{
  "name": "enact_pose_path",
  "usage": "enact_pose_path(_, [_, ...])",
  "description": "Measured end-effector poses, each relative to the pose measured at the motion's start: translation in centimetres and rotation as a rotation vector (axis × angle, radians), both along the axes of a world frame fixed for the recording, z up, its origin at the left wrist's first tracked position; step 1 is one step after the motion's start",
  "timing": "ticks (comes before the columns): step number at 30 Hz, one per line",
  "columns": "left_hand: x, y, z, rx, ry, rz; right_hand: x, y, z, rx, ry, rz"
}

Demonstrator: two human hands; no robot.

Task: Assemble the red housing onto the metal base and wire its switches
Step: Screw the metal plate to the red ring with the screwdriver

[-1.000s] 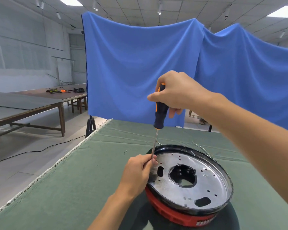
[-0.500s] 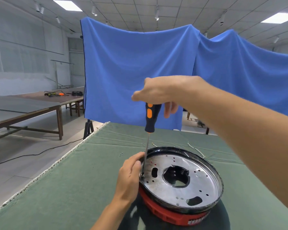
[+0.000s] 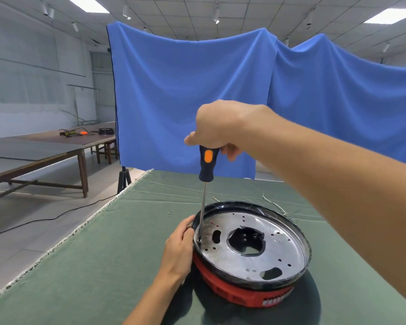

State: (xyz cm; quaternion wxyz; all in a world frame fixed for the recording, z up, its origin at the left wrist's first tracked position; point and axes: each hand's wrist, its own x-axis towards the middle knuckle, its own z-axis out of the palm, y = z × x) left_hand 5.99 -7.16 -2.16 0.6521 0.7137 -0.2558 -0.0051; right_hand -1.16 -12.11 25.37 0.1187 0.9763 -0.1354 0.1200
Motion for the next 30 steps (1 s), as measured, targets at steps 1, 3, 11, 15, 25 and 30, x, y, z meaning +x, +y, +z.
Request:
enact_pose_path(1, [0.0,0.0,0.0,-0.005,0.002,0.0,-0.2,0.0,0.2,0.074,0.057,-0.019])
enact_pose_path(3, [0.1,0.1,0.0,-0.016,0.01,0.003,-0.2,-0.5,0.4,0.182,0.11,-0.018])
enact_pose_path(11, [0.1,0.0,-0.1,-0.019,0.03,0.005,-0.4,-1.4,0.6,0.251,0.147,-0.023])
enact_pose_path(15, [0.1,0.0,-0.1,-0.016,0.03,0.007,0.1,-1.7,-0.2,0.052,-0.022,0.001])
enact_pose_path(25, [0.2,0.1,0.0,0.017,0.023,0.004,0.4,-1.7,-0.7,0.021,-0.134,0.008])
enact_pose_path(30, [0.2,0.2,0.0,0.022,0.023,0.007,0.4,-1.5,-0.3,0.405,0.071,0.095])
